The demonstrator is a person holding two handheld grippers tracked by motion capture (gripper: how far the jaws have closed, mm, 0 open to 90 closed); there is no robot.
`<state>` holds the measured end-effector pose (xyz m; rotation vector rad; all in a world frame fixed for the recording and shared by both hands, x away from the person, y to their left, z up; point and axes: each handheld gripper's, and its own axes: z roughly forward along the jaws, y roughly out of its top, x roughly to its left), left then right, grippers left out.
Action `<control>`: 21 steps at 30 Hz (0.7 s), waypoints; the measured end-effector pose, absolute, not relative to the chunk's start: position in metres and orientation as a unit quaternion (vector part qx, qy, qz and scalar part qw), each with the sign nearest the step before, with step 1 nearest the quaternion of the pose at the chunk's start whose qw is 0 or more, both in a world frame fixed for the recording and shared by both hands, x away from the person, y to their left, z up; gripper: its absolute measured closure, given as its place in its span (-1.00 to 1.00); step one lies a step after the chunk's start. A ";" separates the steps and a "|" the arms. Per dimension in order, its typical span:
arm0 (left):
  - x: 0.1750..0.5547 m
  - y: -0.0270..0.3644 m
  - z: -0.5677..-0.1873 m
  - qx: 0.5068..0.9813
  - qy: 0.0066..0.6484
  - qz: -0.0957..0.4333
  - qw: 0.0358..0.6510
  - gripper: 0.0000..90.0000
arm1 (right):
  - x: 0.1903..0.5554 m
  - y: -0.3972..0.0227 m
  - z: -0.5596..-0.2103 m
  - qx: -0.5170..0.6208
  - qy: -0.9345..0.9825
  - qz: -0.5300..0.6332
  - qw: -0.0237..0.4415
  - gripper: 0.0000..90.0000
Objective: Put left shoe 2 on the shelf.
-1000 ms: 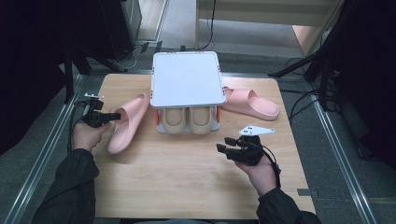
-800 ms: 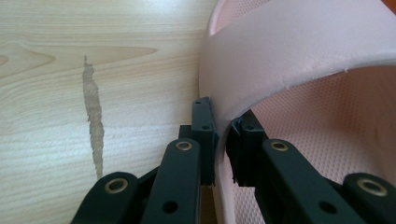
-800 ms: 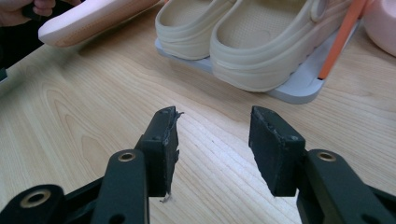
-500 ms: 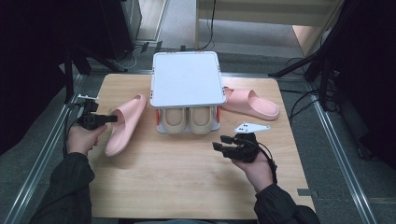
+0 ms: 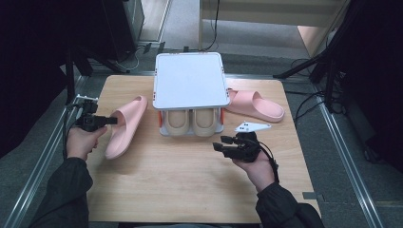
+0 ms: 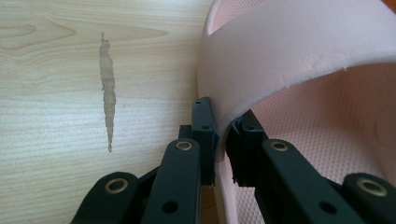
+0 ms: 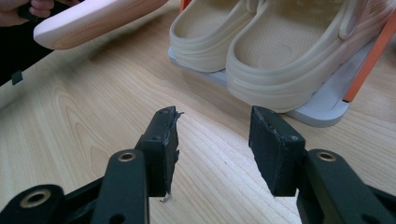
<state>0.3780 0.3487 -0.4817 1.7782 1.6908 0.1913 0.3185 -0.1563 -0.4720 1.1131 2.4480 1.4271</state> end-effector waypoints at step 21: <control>0.423 0.341 -0.403 0.680 0.648 0.091 0.332 0.81 | 0.319 -0.158 -0.471 0.364 0.803 0.468 0.050 0.18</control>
